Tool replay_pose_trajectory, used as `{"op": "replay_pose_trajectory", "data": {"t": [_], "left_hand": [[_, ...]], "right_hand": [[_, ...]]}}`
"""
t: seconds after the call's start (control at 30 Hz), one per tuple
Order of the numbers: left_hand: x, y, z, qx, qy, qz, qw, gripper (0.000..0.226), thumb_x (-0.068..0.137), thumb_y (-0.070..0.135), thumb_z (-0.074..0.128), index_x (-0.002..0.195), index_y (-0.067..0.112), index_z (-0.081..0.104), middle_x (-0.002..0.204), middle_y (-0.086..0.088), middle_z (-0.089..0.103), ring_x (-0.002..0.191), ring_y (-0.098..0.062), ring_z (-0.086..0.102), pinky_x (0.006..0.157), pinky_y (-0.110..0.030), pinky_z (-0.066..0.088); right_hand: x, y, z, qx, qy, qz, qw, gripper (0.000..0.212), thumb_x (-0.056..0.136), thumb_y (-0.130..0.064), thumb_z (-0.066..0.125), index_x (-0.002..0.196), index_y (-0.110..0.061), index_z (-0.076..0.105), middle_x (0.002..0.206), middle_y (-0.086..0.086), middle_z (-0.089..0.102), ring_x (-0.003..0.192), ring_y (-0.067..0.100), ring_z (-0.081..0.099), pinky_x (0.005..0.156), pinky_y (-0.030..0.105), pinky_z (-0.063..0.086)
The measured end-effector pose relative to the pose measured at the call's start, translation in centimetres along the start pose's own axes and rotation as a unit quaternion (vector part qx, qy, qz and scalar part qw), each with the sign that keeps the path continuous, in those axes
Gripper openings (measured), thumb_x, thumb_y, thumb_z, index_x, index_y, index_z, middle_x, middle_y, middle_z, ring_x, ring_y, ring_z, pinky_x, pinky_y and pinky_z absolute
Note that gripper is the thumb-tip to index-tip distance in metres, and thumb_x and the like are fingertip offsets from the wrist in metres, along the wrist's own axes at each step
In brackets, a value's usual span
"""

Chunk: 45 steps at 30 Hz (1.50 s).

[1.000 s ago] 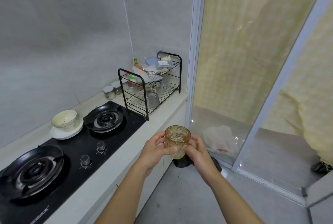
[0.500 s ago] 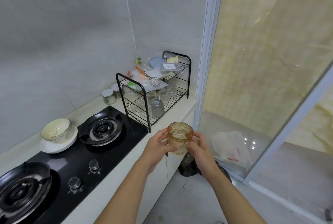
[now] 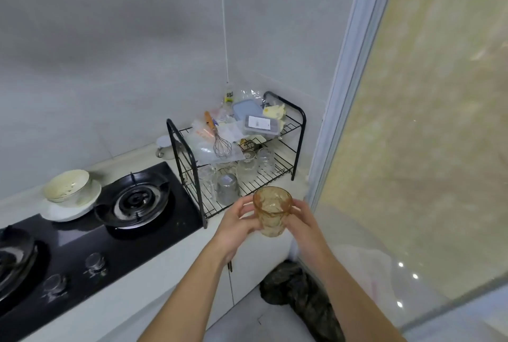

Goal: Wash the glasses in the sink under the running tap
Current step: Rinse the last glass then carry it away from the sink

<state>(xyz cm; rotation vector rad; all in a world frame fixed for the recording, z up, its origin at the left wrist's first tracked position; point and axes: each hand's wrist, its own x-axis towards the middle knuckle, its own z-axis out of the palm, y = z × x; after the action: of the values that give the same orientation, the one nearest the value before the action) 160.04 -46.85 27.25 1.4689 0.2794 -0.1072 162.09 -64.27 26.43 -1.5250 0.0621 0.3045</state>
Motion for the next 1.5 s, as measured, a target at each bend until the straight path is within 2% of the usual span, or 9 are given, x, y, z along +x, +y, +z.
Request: {"op": "replay_pose_trajectory", "data": {"t": [0.17,0.43,0.7,0.87,1.0,1.13,1.23,1.33,1.5], "left_hand": [[2.6,0.3,2.2,-0.03,0.049,-0.019,0.998,0.063,0.07,-0.005,0.063,0.13,0.016,0.06,0.134,-0.007,0.064,0.122,-0.026,0.065,0.101,-0.044,0.058],[8.6,-0.5,2.0,-0.043,0.076,-0.041,0.995,0.069,0.063,0.003,0.062,0.129,0.018,0.056,0.117,-0.008,0.076,0.118,-0.03,0.067,0.107,-0.048,0.054],[14.8,-2.3,1.7,-0.09,0.114,-0.118,0.982,0.062,0.063,0.016,0.063,0.125,0.016,0.053,0.115,-0.009,0.071,0.109,-0.023,0.068,0.079,-0.032,0.058],[17.1,-2.6,2.4,-0.111,0.15,-0.151,0.971,0.019,0.102,0.013,0.045,0.109,0.01,0.062,0.089,-0.003,0.075,0.089,-0.019,0.067,0.073,-0.03,0.055],[18.3,-3.1,3.3,-0.147,0.167,-0.148,0.964,0.023,0.11,0.018,0.044,0.126,0.009,0.056,0.099,-0.008,0.078,0.092,-0.022,0.073,0.089,-0.039,0.059],[19.2,-3.8,4.1,-0.134,0.224,-0.145,0.954,0.027,0.108,0.019,0.052,0.13,0.016,0.037,0.103,-0.009,0.072,0.082,-0.019,0.077,0.085,-0.04,0.061],[19.4,-4.0,4.5,-0.132,0.237,-0.135,0.953,0.044,0.1,0.025,0.065,0.136,0.019,0.04,0.111,-0.009,0.075,0.097,-0.021,0.077,0.102,-0.046,0.057],[20.1,-4.8,4.4,-0.073,0.235,-0.112,0.963,0.079,0.072,0.031,0.081,0.145,0.024,0.051,0.127,-0.002,0.073,0.116,-0.021,0.071,0.107,-0.05,0.054],[21.0,-4.5,4.7,-0.056,0.272,-0.098,0.956,0.062,0.078,0.028,0.081,0.137,0.027,0.063,0.123,0.0,0.075,0.109,-0.021,0.074,0.098,-0.042,0.06]], "right_hand": [[4.2,-1.0,-1.6,-0.028,-0.048,0.004,0.998,0.039,0.092,-0.01,0.063,0.129,-0.021,0.055,0.12,0.001,0.067,0.117,0.018,0.062,0.096,0.035,0.05],[11.3,-0.8,-1.2,-0.057,-0.093,0.016,0.994,0.056,0.071,-0.023,0.057,0.127,-0.022,0.054,0.123,0.003,0.066,0.111,0.01,0.061,0.081,0.02,0.045],[18.7,-0.6,-1.5,-0.174,-0.143,0.06,0.972,0.044,0.081,-0.037,0.056,0.125,-0.034,0.056,0.121,-0.009,0.066,0.116,0.012,0.061,0.093,0.033,0.047],[22.6,0.5,-1.2,-0.216,-0.142,0.074,0.963,0.028,0.098,-0.048,0.061,0.122,-0.033,0.058,0.116,-0.004,0.069,0.105,0.015,0.067,0.101,0.043,0.052],[24.6,0.9,-0.7,-0.228,-0.134,0.101,0.959,0.046,0.094,-0.062,0.063,0.118,-0.025,0.051,0.107,-0.001,0.069,0.098,0.017,0.069,0.097,0.045,0.056],[26.0,0.1,-0.2,-0.275,-0.135,0.087,0.948,0.043,0.096,-0.059,0.06,0.11,-0.019,0.051,0.102,0.001,0.067,0.091,0.019,0.068,0.081,0.037,0.057],[27.3,-0.2,-0.3,-0.241,-0.178,0.105,0.948,0.03,0.097,-0.05,0.065,0.102,-0.024,0.053,0.107,0.001,0.067,0.093,0.023,0.071,0.08,0.042,0.063],[28.3,-0.4,-0.1,-0.172,-0.195,0.143,0.955,0.023,0.099,-0.034,0.068,0.108,-0.017,0.056,0.111,0.003,0.065,0.097,0.029,0.073,0.078,0.047,0.065],[30.0,0.2,-0.3,-0.143,-0.235,0.157,0.949,0.033,0.095,-0.022,0.074,0.124,-0.01,0.064,0.125,0.015,0.068,0.104,0.032,0.073,0.085,0.044,0.064]]}}
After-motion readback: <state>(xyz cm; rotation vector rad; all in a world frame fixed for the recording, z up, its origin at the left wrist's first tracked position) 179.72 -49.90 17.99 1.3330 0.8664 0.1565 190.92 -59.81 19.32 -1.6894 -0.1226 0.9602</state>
